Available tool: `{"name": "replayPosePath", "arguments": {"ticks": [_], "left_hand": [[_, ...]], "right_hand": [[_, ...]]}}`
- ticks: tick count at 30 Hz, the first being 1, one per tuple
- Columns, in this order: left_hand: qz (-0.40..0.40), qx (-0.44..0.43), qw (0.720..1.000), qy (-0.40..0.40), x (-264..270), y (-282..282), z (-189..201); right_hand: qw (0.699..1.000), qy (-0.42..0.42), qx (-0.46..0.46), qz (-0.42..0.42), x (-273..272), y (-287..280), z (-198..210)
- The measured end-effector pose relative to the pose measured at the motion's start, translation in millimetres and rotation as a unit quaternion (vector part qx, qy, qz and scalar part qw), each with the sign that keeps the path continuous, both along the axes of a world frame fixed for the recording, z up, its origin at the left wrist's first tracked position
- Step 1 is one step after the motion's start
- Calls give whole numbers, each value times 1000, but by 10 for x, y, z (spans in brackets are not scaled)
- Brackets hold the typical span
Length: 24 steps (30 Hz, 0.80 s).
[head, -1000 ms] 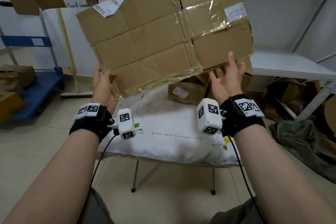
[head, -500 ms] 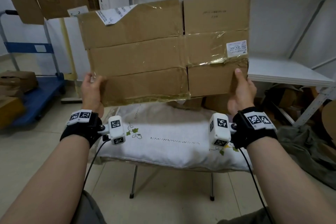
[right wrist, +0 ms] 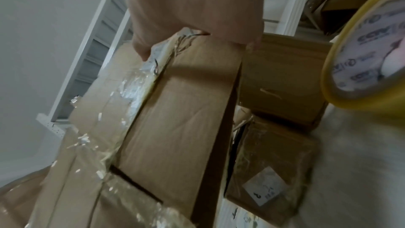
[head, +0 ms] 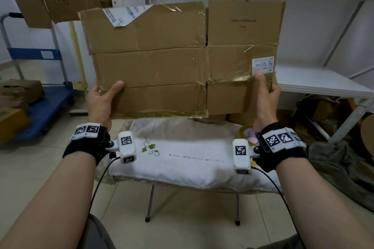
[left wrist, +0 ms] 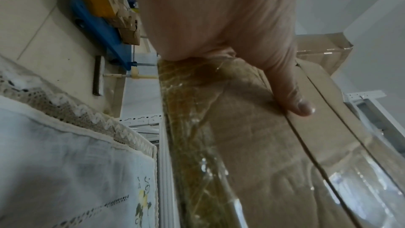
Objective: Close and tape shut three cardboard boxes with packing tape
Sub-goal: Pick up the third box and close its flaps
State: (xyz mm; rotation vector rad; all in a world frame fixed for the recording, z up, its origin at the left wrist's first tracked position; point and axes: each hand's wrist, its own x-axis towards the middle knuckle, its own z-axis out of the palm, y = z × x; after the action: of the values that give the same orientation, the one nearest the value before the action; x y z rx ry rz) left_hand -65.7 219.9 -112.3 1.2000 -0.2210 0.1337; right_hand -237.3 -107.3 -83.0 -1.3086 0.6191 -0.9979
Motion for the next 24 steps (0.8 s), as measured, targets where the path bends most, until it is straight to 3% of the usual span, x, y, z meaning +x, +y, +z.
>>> {"name": "replayPosePath", "arguments": {"ticks": [11, 21, 24], "left_hand": [[-22, 48, 998, -21, -12, 0, 33], [-132, 163, 976, -57, -50, -34, 4], [-148, 204, 967, -47, -61, -71, 13]], "right_hand": [[991, 26, -47, 124, -17, 262, 2], [961, 108, -65, 245, 32, 323, -199], [957, 141, -75, 241, 50, 278, -262]]}}
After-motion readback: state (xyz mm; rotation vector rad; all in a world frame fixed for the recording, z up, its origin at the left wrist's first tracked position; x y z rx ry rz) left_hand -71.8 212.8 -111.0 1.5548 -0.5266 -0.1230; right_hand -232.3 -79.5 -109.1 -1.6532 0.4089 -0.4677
